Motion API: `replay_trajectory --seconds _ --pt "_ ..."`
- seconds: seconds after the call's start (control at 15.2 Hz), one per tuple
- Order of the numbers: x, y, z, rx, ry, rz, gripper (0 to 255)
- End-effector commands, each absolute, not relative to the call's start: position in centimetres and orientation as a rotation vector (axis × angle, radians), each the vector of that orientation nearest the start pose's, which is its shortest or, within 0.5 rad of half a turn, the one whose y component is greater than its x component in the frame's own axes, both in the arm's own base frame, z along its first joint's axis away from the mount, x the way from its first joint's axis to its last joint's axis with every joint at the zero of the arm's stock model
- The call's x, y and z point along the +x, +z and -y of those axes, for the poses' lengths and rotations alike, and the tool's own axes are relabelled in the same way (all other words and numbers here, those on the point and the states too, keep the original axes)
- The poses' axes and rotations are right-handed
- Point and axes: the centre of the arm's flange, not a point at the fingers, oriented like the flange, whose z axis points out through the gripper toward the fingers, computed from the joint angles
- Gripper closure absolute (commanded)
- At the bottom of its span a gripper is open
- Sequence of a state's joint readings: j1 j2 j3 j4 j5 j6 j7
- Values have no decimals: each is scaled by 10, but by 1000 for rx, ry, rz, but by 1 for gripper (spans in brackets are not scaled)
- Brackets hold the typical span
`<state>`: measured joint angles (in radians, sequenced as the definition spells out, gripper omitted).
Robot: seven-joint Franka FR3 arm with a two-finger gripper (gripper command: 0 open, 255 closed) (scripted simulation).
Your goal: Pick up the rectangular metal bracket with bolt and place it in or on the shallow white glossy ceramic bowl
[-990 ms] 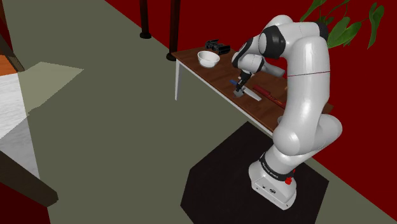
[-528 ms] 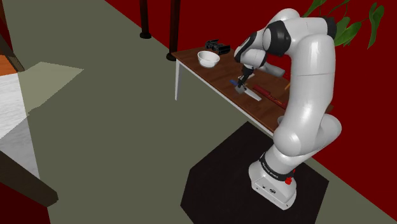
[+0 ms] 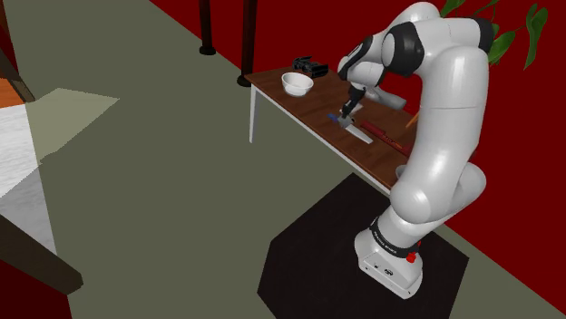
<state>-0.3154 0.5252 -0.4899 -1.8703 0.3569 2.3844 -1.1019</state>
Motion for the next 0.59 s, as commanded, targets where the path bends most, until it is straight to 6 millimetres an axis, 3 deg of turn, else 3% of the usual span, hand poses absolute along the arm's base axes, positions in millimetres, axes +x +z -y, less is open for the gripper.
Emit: replay_trajectory --seconds 0.0,0.53 --pt "463 276 447 -3184 -85 171 255" --pt "358 279 456 -3184 -85 171 255"
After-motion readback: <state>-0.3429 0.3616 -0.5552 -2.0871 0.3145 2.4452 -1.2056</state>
